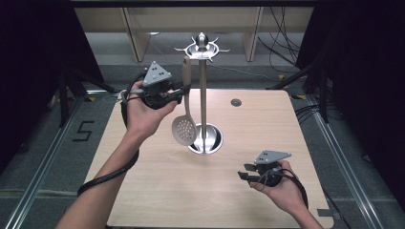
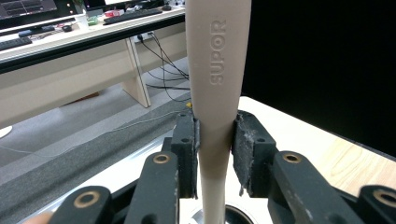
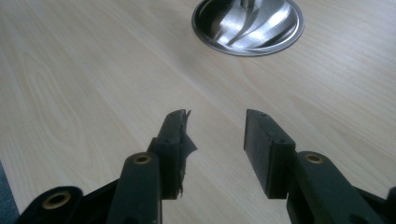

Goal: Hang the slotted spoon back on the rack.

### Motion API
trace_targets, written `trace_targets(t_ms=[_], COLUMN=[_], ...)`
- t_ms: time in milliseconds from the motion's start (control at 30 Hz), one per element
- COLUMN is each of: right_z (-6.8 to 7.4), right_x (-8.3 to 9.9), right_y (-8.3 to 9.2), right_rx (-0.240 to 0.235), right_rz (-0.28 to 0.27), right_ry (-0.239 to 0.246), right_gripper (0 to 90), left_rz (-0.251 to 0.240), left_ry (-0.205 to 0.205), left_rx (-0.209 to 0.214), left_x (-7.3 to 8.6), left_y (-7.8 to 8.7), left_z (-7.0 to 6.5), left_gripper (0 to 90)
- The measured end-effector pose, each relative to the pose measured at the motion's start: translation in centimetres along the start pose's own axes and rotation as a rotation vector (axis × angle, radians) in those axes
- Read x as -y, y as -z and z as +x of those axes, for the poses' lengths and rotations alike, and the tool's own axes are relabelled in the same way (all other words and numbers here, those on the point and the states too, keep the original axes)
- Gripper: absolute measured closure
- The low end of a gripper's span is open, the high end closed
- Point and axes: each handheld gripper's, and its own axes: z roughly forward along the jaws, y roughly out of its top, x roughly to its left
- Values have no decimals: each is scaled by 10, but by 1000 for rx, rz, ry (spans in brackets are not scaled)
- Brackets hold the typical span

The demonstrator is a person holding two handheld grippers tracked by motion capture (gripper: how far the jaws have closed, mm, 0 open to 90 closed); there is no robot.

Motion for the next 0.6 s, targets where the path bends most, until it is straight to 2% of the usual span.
trace_targets(t_ms=[33,67,167,233,333,433,533,567,600], right_z=[0,2,1,1,1,2,-1,1,1], right_x=[0,0,0,0,0,0,1,1,1], right_y=[0,0,0,0,0,1,0,1,1], right_rx=[0,-2,-3,-4,-3,-7,4,-5,-7], right_rz=[-1,3,0,3,0,8,-4,8,6], right_ry=[3,-15,-5,-18,-4,-25,8,-27,-28], right_gripper=[596,597,596,596,596,595,591,584,582], left_rz=[0,0,-2,-4,-3,-40,-79,-83,-88], left_ry=[0,-1,3,-2,-2,14,17,13,10], left_rx=[-1,-1,-1,-1,-1,9,9,12,19], left_x=[0,0,0,0,2,6,13,18,29], left_y=[0,-1,-2,-3,-4,-2,11,15,22], left_z=[0,0,-1,-1,-1,0,0,-1,-3], left_gripper=[706,706,705,705,702,681,573,516,470])
